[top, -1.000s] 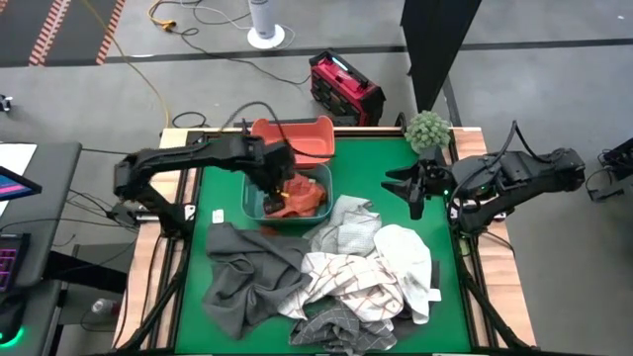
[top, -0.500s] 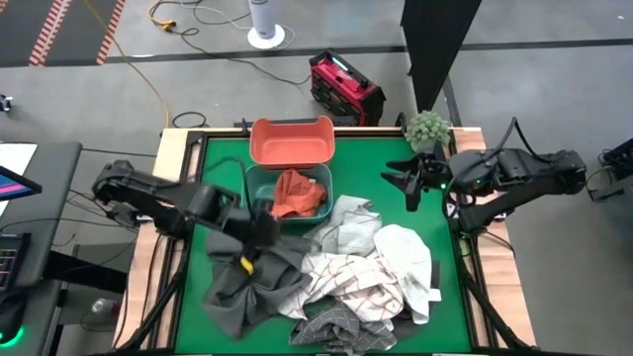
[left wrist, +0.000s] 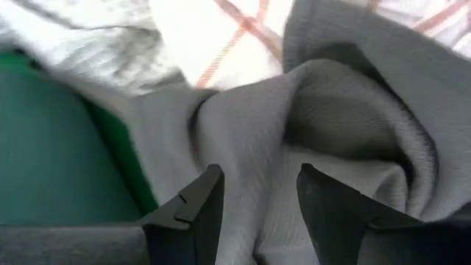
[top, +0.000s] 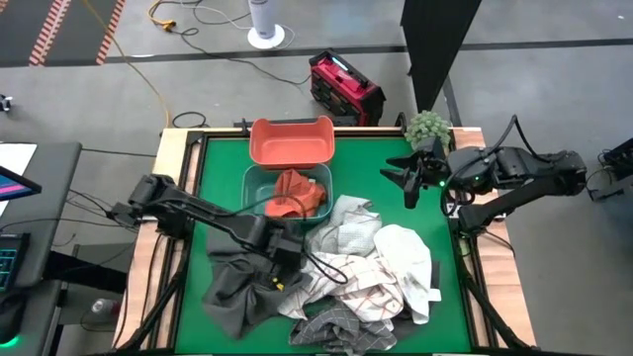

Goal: Sort towels by color in basket
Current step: Put the dark grey towel into the green bin

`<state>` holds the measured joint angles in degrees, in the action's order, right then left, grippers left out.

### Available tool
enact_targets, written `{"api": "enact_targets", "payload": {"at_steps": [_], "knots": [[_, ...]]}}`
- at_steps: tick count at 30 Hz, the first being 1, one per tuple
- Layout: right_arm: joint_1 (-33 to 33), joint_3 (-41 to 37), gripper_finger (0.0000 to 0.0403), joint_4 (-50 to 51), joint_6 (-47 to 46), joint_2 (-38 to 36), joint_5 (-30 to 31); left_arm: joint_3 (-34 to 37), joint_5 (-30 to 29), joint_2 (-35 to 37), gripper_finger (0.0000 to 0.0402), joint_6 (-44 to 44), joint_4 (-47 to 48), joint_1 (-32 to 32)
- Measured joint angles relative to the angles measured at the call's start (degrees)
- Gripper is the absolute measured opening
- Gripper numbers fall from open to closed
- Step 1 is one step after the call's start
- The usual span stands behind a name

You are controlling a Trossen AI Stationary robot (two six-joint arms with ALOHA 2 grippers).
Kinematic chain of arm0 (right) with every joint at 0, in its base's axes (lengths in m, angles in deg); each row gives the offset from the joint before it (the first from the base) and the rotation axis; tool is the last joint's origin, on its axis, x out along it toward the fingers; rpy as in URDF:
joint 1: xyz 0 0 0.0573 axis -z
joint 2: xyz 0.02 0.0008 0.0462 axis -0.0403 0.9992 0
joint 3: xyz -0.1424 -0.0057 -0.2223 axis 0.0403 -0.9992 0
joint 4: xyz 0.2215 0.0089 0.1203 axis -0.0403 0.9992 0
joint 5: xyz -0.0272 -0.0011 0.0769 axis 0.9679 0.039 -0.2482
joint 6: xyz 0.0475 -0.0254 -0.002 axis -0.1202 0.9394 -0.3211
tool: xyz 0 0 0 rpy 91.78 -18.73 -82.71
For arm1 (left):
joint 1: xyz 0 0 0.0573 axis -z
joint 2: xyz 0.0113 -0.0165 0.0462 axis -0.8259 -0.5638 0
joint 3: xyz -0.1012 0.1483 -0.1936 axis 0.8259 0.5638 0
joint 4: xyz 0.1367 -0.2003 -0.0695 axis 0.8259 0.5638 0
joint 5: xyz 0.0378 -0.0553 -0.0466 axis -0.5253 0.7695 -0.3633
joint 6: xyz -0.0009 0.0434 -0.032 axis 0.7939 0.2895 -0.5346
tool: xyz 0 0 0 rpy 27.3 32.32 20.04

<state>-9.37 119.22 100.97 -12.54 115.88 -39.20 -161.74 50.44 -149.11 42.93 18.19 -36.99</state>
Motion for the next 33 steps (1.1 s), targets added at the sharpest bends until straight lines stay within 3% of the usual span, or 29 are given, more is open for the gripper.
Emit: {"api": "enact_targets", "payload": {"at_steps": [7, 11, 14, 24, 33], "knots": [[-0.4, 0.0, 0.0207, 0.0, 0.0, 0.0, -0.5, 0.0, -4.0, -4.4, 0.0138, 1.4, -0.2, 0.4], [-0.3, 0.0, 0.0207, 0.0, 1.0, 0.0, -0.7, 0.0, -5.3, -3.6, 0.0064, 0.5, -1.1, 0.4], [-0.3, 0.0, 0.0207, 0.0, 1.6, 0.0, -1.1, 0.0, -5.2, -2.0, 0.0012, -5.1, -1.4, -0.2], [-0.9, 0.0, 0.0207, 0.0, 1.7, -0.4, -1.4, 0.0, -7.1, 12.0, 0.0001, -16.6, -13.4, -2.2], [-1.1, 0.0, 0.0207, -0.3, 1.5, -2.1, -1.4, 0.0, -14.7, 24.5, 0.0001, -15.0, -31.7, -5.8]]}}
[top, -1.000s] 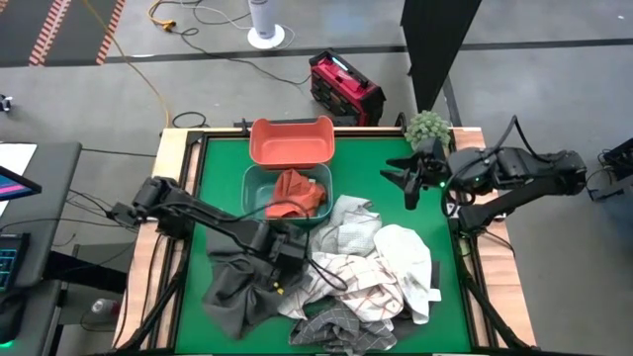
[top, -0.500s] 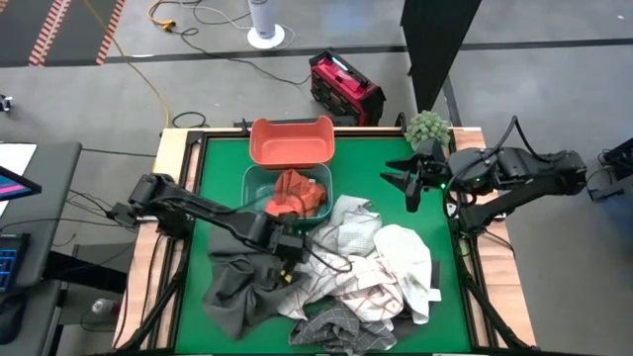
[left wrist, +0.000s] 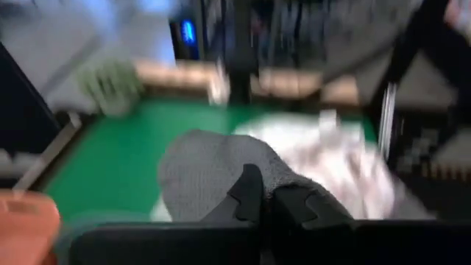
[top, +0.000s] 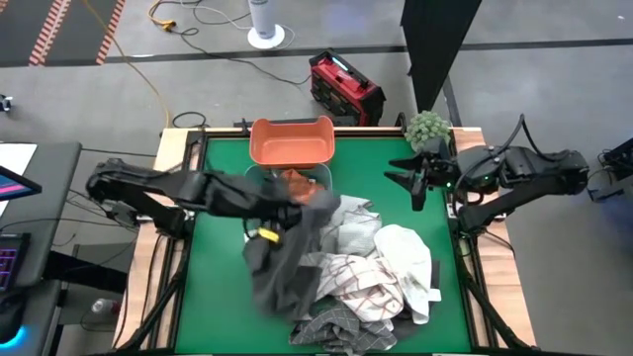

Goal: Sort towels by color in basket
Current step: Put the dark grey towel into the green bin

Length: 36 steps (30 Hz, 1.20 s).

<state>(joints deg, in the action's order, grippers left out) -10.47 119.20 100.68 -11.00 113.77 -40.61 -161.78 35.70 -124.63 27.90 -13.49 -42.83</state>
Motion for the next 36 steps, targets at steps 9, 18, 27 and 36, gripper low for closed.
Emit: {"api": "enact_targets", "payload": {"at_steps": [9, 18, 27, 36], "knots": [[0.6, 0.0, 0.0207, -0.1, 0.0, -4.8, 0.1, 0.0, -4.1, 2.5, 0.0, 9.9, -21.7, -6.5], [1.3, 0.0, 0.0207, 0.0, -0.6, -5.8, 0.3, 0.0, -3.5, 2.5, 0.0, 15.9, -43.6, -17.1], [1.3, 0.0, 0.0207, 0.0, -1.0, -3.4, 1.6, 0.0, -3.7, 2.5, 0.0, 20.3, -54.6, -25.4], [1.2, 0.0, 0.0207, 0.2, -2.0, -1.5, 1.6, 0.0, 1.5, 2.5, 0.0, 23.1, -48.7, -29.1]]}}
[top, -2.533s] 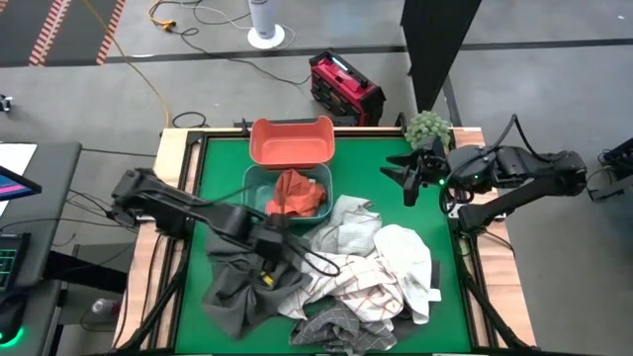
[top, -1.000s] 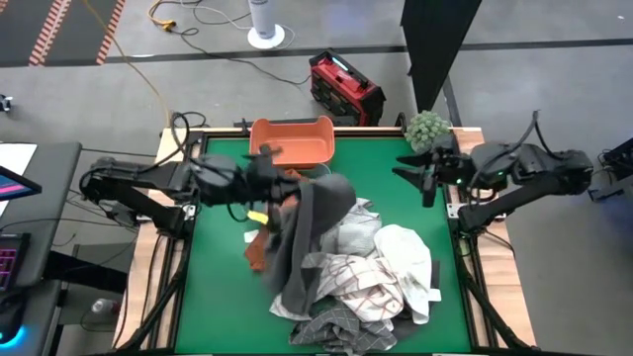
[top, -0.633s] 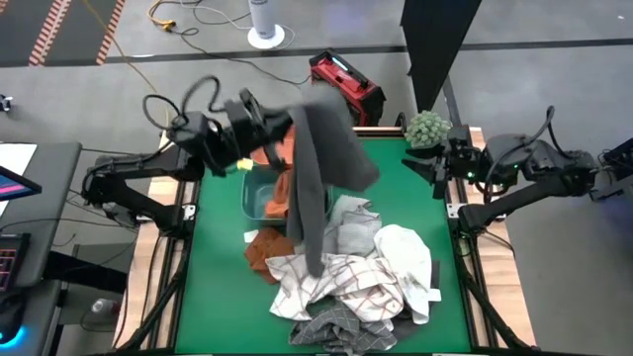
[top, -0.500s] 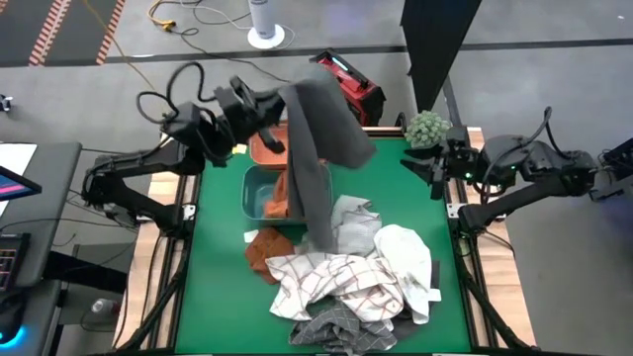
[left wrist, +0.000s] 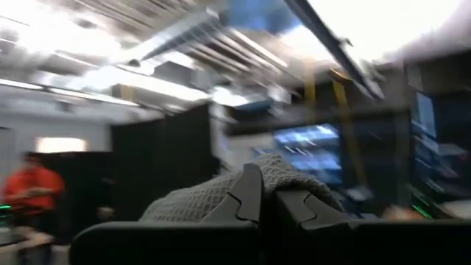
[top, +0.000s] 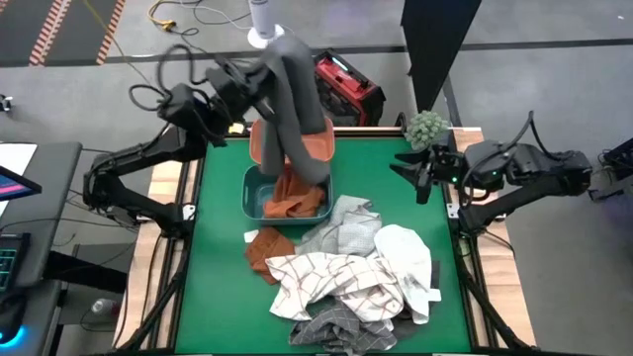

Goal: Sort towels by color in basket
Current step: Put the dark grey towel into the green bin

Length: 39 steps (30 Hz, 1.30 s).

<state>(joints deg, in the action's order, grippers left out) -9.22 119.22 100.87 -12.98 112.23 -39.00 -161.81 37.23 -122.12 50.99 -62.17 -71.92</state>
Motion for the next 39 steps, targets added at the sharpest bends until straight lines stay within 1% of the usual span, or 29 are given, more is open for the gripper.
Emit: {"api": "enact_targets", "payload": {"at_steps": [3, 9, 12, 15, 20, 21, 24, 27, 33, 36, 39], "knots": [[0.0, 0.0, 0.0207, -0.1, 0.0, 0.2, 0.0, 0.0, 4.0, 0.0, 0.0, -2.1, 6.6, 1.1], [0.0, 0.0, 0.0207, -0.2, -0.5, 0.2, 0.0, 0.0, 4.2, 0.0, 0.0, -11.5, 24.1, 5.2], [0.0, 0.0, 0.0207, -0.1, -0.7, 0.2, 0.0, 0.0, 3.7, -0.9, 0.0, -14.5, 30.6, 7.8], [0.0, 0.0, 0.0207, -0.1, -1.1, 0.2, 0.0, 0.0, 1.2, -2.8, 0.0, -16.0, 32.9, 10.0], [0.0, 0.0, 0.0207, -0.1, -1.1, 0.2, 0.0, 0.0, -0.3, -7.9, 0.0, -18.1, 28.0, 12.3], [-0.1, 0.0, 0.0207, -0.1, -1.1, 0.2, 0.0, 0.0, -0.5, -8.7, 0.0, -18.6, 28.2, 12.6], [-1.1, 0.0, 0.0207, -0.1, -1.2, 0.2, 0.0, 0.0, -0.5, -10.3, 0.0, -20.2, 32.9, 13.5], [-2.2, 0.0, 0.0207, 0.0, -1.2, 0.2, 0.0, 0.0, -0.4, -10.3, 0.0, -23.1, 44.1, 14.0], [-3.1, 0.0, 0.0207, -0.1, -1.5, 0.2, 0.0, 0.0, -0.2, -9.9, 0.0, -28.6, 71.1, 13.7], [-3.1, 0.0, 0.0207, -0.1, -1.7, 0.2, 0.0, 0.0, 2.2, -10.0, 0.0, -30.0, 82.8, 13.0], [-3.1, 0.0, 0.0207, -0.1, -1.9, 0.2, 0.0, 0.0, 6.3, -10.6, 0.0, -31.7, 93.2, 12.0]]}}
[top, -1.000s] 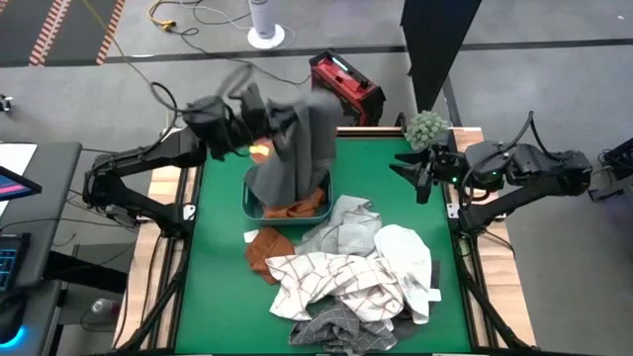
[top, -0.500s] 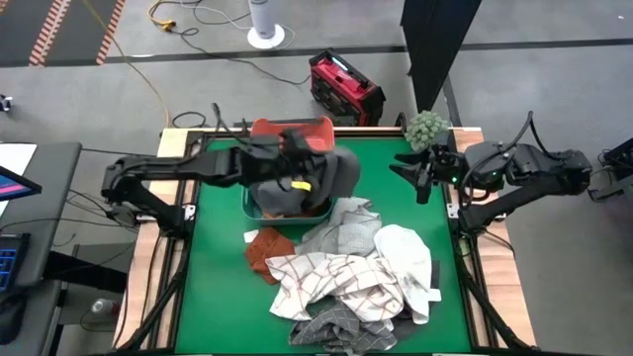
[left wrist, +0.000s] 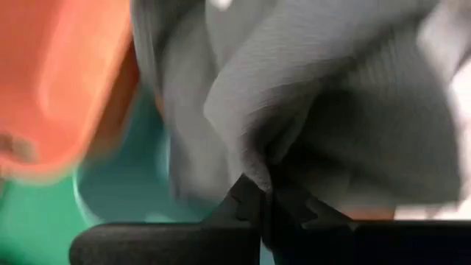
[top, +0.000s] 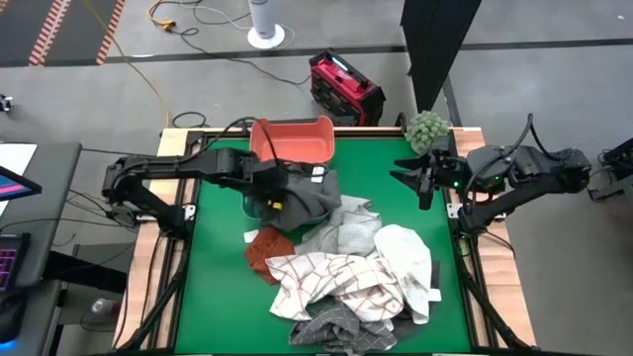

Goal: Sort towels by color in basket
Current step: Put the dark grey towel into the green bin

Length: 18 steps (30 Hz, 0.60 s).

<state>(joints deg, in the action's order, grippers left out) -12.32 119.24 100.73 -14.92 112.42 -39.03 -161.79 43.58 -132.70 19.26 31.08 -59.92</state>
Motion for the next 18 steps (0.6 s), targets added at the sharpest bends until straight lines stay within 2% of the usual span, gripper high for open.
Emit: {"api": "enact_targets", "payload": {"at_steps": [5, 11, 14, 18], "knots": [[0.0, 0.0, 0.0207, 0.0, 0.0, 0.0, 0.0, 0.0, 2.4, -0.5, 0.0, -6.6, 7.3, -1.6], [0.0, 0.0, 0.0207, 0.0, -0.2, 0.1, 0.0, 0.0, 3.3, -0.9, 0.0005, -11.2, 6.9, -2.5], [0.0, 0.0, 0.0207, 0.0, -0.2, 0.1, 0.0, 0.0, 3.4, -0.7, 0.0032, -8.3, 5.8, -2.1], [0.0, 0.0, 0.0207, 0.0, -0.2, 0.1, 0.0, 0.0, 3.8, -0.5, 0.0096, -5.5, 6.1, -2.1]]}}
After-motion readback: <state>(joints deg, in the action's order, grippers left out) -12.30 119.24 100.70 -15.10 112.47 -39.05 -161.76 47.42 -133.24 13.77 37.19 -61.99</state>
